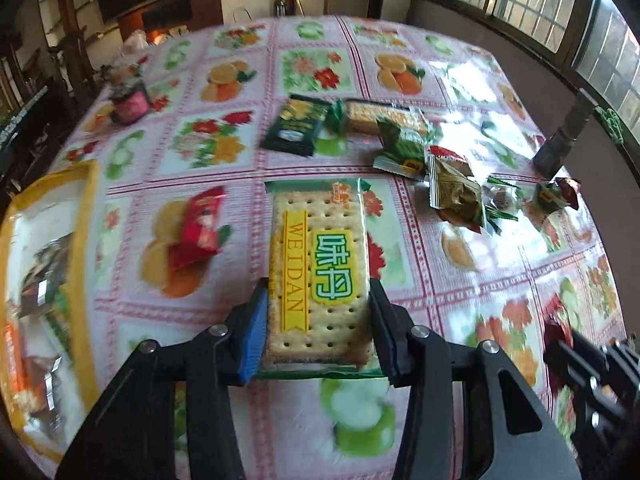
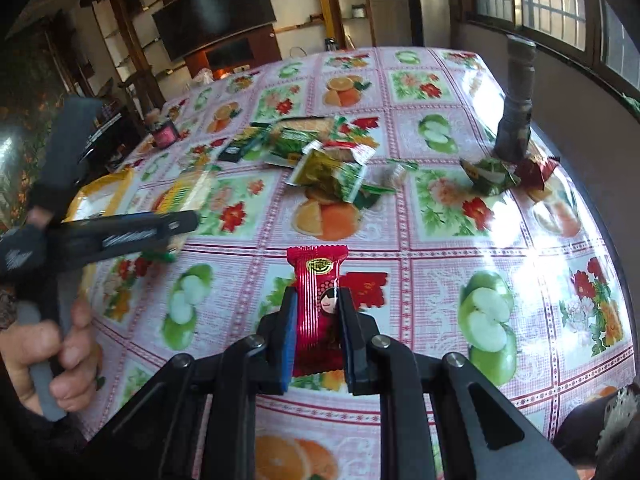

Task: Organize snacks
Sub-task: 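Carry both packs over the yellow tray and release them inside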

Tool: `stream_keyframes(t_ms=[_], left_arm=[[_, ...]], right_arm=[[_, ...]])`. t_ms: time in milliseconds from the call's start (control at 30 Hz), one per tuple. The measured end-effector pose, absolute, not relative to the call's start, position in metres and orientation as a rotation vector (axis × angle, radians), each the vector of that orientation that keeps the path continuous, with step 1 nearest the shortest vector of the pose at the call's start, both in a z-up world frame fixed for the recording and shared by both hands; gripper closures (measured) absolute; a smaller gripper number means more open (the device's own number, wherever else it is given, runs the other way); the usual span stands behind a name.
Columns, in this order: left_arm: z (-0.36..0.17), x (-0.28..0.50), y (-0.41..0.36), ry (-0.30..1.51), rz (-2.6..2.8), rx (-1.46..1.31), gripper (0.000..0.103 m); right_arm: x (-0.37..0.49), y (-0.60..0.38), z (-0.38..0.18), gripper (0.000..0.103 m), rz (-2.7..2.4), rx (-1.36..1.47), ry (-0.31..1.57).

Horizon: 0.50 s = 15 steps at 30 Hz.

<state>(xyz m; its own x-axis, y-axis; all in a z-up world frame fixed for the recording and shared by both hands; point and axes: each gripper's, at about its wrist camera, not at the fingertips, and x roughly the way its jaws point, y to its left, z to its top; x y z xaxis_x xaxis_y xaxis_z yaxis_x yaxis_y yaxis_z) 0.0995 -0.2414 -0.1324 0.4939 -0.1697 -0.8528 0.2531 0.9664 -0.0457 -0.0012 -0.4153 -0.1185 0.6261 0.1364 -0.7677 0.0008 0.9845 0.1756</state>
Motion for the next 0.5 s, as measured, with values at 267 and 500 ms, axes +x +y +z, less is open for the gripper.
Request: stream_keyframes(t_ms=[267,500], left_arm=[[-0.09,0.038,-0.167,0.927,-0.186,0.038,0.055],[-0.077,0.012,-0.081,0.895,-0.056,-0.046,0.055]], right_arm=[[-0.004,-0.374,-0.099,0.086,0.201,0.183,0.855],[0.004,-0.323,-0.092,0.086,0.328,0.176,0.85]])
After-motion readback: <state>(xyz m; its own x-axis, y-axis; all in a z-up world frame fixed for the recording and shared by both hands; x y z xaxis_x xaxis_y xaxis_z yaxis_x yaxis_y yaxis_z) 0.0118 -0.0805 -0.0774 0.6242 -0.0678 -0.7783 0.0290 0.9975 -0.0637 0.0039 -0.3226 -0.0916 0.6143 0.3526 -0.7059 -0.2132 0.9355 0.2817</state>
